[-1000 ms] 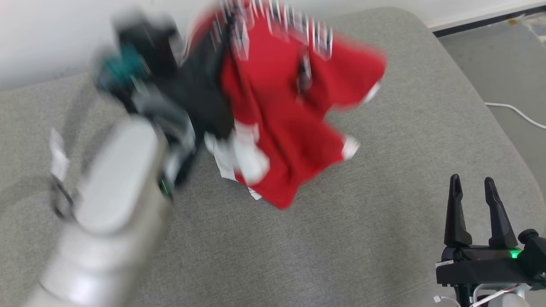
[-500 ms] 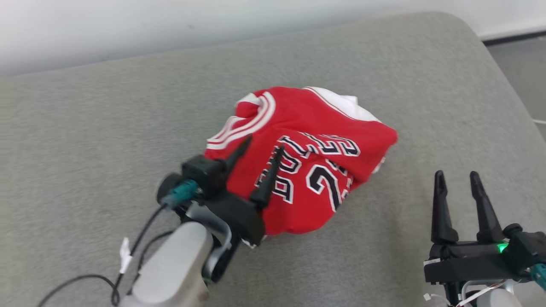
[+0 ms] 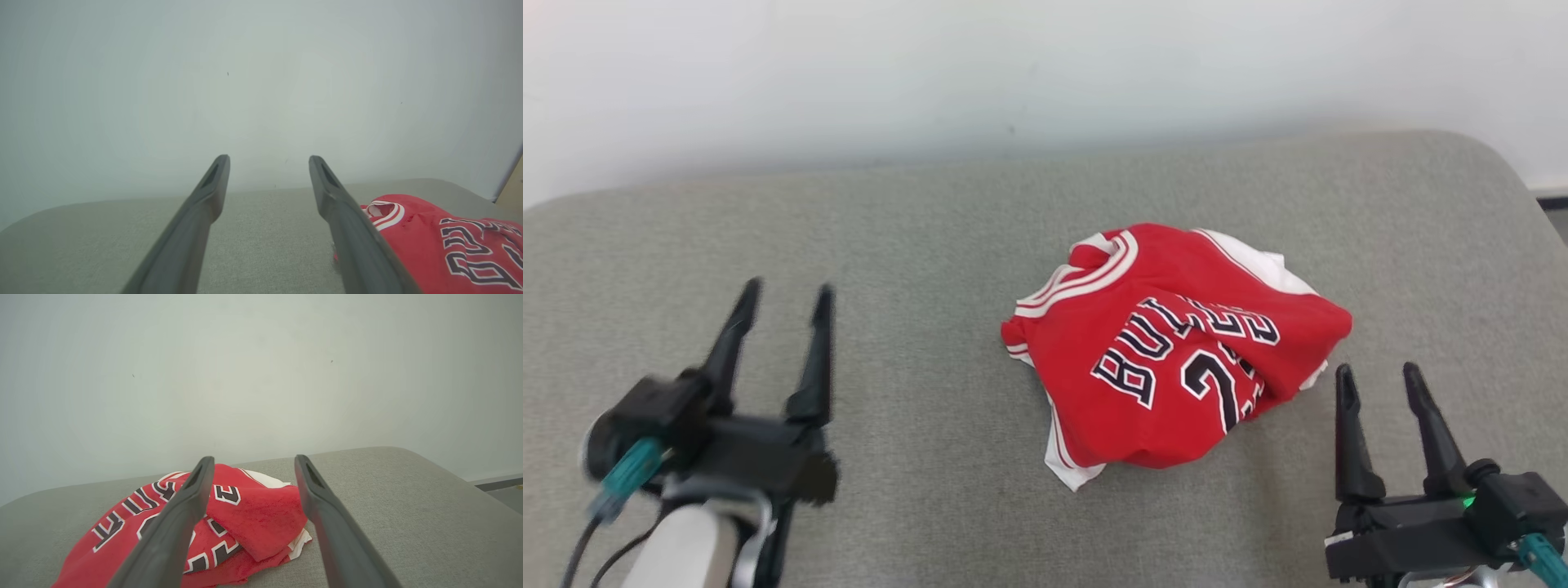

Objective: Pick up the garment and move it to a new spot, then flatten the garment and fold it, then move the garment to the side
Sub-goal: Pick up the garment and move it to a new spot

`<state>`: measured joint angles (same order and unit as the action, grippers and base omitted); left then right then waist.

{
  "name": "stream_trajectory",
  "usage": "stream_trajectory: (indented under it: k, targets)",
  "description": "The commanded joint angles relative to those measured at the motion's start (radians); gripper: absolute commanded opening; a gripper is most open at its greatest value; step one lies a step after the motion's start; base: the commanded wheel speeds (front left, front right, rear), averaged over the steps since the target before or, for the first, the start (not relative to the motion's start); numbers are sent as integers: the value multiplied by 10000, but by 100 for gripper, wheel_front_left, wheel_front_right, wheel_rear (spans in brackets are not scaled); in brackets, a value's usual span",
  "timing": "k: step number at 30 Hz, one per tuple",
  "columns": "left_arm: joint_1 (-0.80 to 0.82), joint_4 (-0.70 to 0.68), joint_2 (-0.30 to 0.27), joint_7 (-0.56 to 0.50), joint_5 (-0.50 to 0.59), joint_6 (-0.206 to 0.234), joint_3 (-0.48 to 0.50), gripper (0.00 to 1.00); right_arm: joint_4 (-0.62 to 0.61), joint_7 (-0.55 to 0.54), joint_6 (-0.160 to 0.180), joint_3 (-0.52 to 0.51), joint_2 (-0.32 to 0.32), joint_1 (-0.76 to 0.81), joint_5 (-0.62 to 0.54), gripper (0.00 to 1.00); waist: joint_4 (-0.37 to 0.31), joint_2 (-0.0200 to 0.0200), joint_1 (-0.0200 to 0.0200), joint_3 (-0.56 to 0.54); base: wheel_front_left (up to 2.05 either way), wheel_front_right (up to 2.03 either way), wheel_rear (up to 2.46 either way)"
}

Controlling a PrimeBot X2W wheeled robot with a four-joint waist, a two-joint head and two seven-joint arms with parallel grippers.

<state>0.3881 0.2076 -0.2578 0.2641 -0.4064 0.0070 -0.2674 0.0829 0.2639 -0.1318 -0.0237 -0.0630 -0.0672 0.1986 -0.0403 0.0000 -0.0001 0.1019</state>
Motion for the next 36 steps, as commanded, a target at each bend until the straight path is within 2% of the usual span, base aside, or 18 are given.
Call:
stream_trajectory:
  k: [1,4,7,15,20,26,36]
  targets:
    - [-487,-233,-94,4,149,47,306,100,3,8,21,74,-50,179,-77,100,511,0,1,-583,0,0,0]
    - [-1503,-803,-193,5,345,168,1080,100,40,8,21,271,-203,268,-57,100,557,0,1,-736,0,0,0]
    - [-2414,-1258,-27,4,537,136,1659,100,73,8,21,375,-342,405,-4,100,607,0,1,-889,0,0,0]
    - [-3976,-1373,624,6,1208,-338,2129,100,83,8,21,558,-500,729,20,100,685,0,1,-1020,0,0,0]
    - [-4327,-1112,1157,7,1640,-735,2452,100,270,8,21,572,-514,912,150,100,744,0,1,-998,0,0,0]
    - [-4351,-981,1478,7,1964,-1031,2776,100,417,8,21,561,-421,1022,130,100,746,0,1,-991,0,0,0]
    - [-4381,-1050,1751,7,2300,-1196,3007,100,507,8,21,585,-359,1005,95,100,638,0,1,-1018,0,0,0]
